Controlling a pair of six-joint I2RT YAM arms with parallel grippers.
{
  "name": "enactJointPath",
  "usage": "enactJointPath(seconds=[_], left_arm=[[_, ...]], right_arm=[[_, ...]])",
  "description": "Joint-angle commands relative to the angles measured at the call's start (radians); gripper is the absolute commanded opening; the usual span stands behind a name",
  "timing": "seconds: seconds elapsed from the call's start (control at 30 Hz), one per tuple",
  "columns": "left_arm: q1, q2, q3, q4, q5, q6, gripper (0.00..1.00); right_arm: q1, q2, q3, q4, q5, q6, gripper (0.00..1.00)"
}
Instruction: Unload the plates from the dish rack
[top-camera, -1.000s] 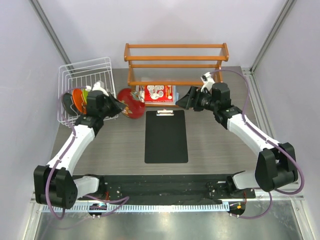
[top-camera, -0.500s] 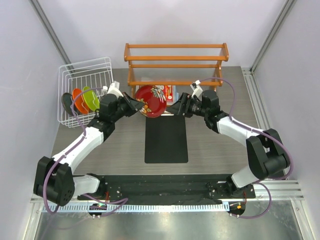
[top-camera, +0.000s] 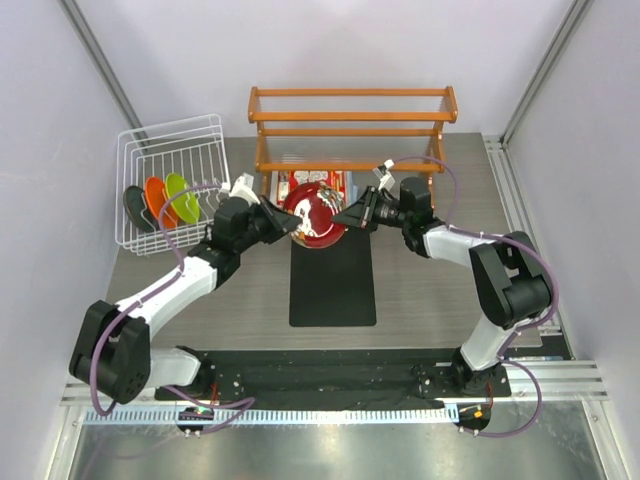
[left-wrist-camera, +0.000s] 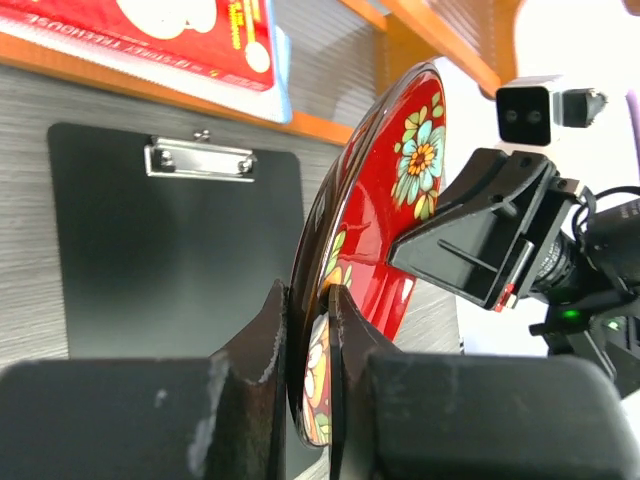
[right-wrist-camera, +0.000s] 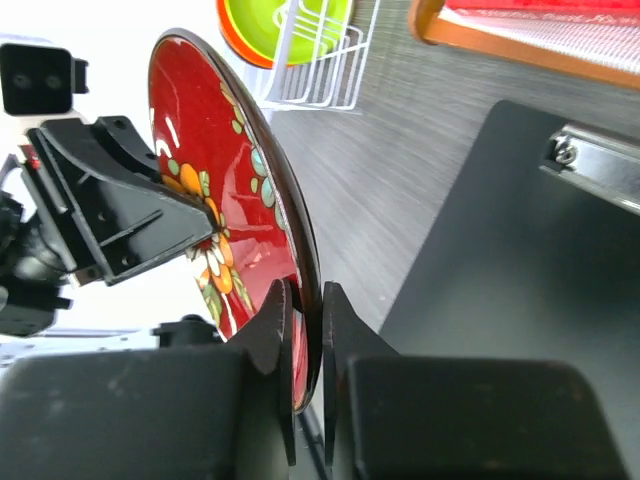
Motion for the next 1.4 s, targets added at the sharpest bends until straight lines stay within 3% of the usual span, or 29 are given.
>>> enactJointPath(seconds=[0.0,0.03,0.07,0.1,0.17,0.2,0.33,0.53,0.67,1.1,1.3,1.37], left_arm=[[-0.030,-0.031,0.035,0.070,-0.032,0.036,0.00],[-0.030,-0.037,0.047,0.038,-0.070,0.051,0.01],[-0.031,-0.048,0.054,-0.013,-0.089,0.094,0.09],[-0.031,-0.054,0.061,-0.041,-0.107,0.116,0.32],[-0.030,-0.074,0.078,-0.088,-0.190,0.180,0.57],[-0.031,-0.081,0.084,-0.143,-0.225,0.202,0.73],[-0.030,-0.120,0.130,-0.291,-0.405,0.315,0.99],[-0.025,-0.149,0.175,-0.365,-0.776,0.510,0.99],[0.036,-0.123,0.205,-0.371,-0.842,0.573,1.00],[0.235,-0.072,0.227,-0.397,-0.739,0.533,0.99],[0.294,-0.017,0.259,-0.408,-0.695,0.515,0.99],[0.295,-0.003,0.261,-0.405,-0.687,0.510,0.99]], right_arm=[[0.016,-0.061,-0.014,0.015,0.081,-0.054,0.01],[0.005,-0.082,-0.018,-0.029,0.144,-0.109,0.01],[-0.002,-0.133,-0.026,-0.070,0.175,-0.132,0.01],[-0.010,-0.160,-0.031,-0.146,0.204,-0.160,0.01],[-0.059,-0.244,-0.058,-0.202,0.264,-0.198,0.01],[-0.087,-0.272,-0.072,-0.250,0.284,-0.201,0.01],[-0.229,-0.418,-0.126,-0.414,0.353,-0.244,0.01],[-0.349,-0.507,-0.169,-0.664,0.471,-0.301,0.01],[-0.354,-0.509,-0.235,-0.655,0.480,-0.298,0.01],[-0.355,-0.438,-0.310,-0.660,0.523,-0.273,0.02],[-0.354,-0.438,-0.344,-0.707,0.581,-0.266,0.29],[-0.354,-0.431,-0.336,-0.728,0.600,-0.276,0.30]])
